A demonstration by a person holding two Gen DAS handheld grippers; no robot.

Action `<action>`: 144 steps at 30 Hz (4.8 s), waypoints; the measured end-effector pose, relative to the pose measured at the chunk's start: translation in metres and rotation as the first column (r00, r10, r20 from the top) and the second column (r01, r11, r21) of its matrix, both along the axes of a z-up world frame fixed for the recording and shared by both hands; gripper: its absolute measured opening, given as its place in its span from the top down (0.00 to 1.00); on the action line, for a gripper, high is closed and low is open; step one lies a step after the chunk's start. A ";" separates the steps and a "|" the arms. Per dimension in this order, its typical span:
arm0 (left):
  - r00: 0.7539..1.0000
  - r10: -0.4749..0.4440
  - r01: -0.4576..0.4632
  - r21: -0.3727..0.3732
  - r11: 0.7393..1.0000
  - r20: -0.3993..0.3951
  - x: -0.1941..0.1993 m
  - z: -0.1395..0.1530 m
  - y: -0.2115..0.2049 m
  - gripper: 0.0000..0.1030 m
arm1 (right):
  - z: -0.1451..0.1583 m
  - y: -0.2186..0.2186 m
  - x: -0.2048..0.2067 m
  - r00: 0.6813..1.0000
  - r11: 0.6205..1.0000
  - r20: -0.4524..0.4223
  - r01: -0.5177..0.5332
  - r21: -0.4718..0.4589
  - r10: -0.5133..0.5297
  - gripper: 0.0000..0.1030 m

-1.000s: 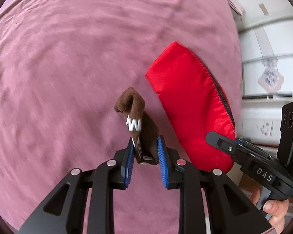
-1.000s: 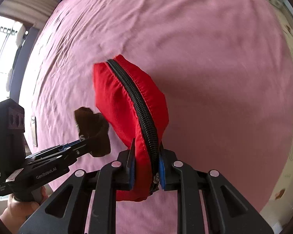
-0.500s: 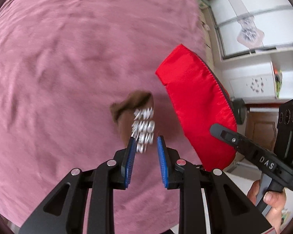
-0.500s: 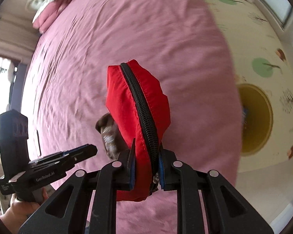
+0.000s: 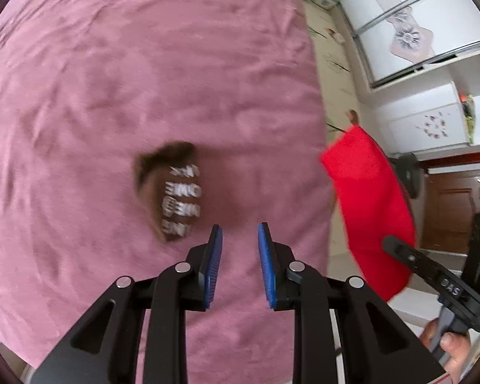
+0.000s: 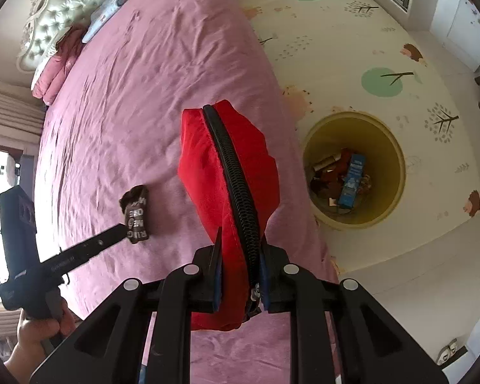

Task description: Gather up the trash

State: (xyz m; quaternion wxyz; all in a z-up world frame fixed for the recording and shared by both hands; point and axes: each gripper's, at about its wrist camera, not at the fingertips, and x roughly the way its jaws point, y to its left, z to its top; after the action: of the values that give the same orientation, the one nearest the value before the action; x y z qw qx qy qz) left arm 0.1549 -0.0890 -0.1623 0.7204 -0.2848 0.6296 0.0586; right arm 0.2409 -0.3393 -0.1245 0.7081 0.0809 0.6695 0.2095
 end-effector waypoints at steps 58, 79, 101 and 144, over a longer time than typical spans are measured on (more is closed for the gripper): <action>0.896 -0.442 0.445 -0.096 0.891 0.050 0.170 -0.024 -0.220 0.38 | -0.012 -0.190 0.075 0.934 0.934 0.041 0.354 0.039 -0.355 0.60; 0.937 -0.341 0.338 0.043 0.940 0.072 0.080 0.046 -0.108 0.17 | 0.043 -0.085 0.027 0.983 0.985 0.072 0.162 0.061 -0.166 0.46; 0.994 -0.053 0.035 0.180 0.983 0.099 -0.129 0.111 0.043 0.05 | 0.095 0.099 -0.116 0.982 0.983 0.090 -0.173 0.066 0.166 0.26; 0.865 0.048 -0.308 0.453 0.837 0.500 -0.175 0.334 0.077 0.04 | 0.280 0.141 -0.147 0.835 0.968 0.527 -0.237 0.082 0.160 0.09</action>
State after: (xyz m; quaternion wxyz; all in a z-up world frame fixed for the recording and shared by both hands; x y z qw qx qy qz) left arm -0.0202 -0.0115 0.1712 0.8913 -0.1447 0.3667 0.2241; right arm 0.0938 -0.1981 0.1559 0.8279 0.0026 0.4432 0.3436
